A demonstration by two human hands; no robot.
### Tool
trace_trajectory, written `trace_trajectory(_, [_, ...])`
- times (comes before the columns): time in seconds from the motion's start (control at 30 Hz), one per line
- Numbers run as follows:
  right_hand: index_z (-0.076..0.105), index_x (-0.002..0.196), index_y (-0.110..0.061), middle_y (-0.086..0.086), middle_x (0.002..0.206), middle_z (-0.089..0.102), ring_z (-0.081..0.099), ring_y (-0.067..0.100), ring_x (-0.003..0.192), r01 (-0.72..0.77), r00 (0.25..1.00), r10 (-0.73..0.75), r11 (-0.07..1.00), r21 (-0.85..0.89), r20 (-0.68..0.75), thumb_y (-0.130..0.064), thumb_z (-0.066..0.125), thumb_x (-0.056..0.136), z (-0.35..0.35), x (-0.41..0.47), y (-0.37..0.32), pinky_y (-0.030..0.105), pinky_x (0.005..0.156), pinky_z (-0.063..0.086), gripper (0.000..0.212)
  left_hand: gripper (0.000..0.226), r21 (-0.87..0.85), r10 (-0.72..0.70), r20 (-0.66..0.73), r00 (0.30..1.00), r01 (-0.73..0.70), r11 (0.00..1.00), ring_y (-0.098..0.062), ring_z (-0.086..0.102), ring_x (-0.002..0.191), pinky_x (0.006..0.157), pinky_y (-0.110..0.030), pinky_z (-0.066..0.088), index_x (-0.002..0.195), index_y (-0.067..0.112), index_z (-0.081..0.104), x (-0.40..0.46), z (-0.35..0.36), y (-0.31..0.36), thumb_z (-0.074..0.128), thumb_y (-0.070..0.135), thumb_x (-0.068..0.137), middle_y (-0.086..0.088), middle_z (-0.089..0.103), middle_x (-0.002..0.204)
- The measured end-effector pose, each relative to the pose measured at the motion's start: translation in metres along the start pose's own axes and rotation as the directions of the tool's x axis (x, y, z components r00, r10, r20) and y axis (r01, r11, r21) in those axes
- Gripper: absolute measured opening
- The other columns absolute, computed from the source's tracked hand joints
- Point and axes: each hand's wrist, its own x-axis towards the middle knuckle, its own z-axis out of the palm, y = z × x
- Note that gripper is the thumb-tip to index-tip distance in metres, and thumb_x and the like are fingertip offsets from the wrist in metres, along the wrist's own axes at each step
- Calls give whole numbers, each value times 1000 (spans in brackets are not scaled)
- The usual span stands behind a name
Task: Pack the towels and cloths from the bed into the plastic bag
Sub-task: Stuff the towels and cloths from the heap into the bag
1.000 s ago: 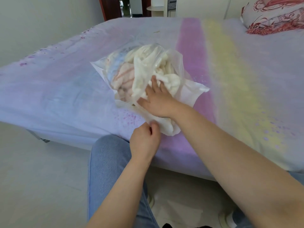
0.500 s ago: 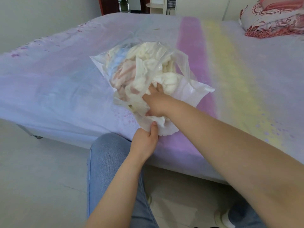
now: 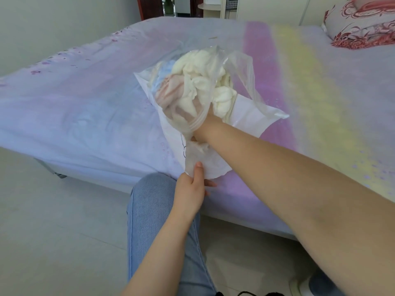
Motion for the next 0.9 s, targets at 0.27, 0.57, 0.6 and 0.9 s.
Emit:
trace_trajectory(0.27, [-7,148,-46,3,161,-17,-1,34,148,127,984,-153,961,247,91,5,44,91,-44,-121,19,44,118,21,92,22,-53,111,-2,994,-111,992,-26,73,80,73,-32,58,97,7,70,6,15,20,52,21,99,-10,74,89])
trace_trajectory(0.57, [53,133,-18,11,130,52,47,27,119,174,297,13,982,68,-955,-24,62,83,-104,-161,49,38,94,44,51,10,-280,78,-66,995,-93,955,-16,69,81,74,-29,60,104,16,62,6,31,34,57,15,96,7,68,84])
trace_trajectory(0.6, [47,138,-20,9,138,46,42,28,127,153,437,4,985,79,-899,-26,62,84,-110,-151,56,40,100,42,56,11,-291,80,-65,995,-95,952,-16,69,82,74,-29,60,106,17,60,5,32,35,56,15,97,7,68,86])
trace_trajectory(0.9, [65,117,-18,6,106,67,62,31,99,312,814,-158,930,192,-560,-15,53,91,-38,-143,25,43,79,49,28,28,-246,146,-125,981,-173,954,-18,50,72,72,-33,43,77,8,45,15,14,32,72,14,83,0,44,68])
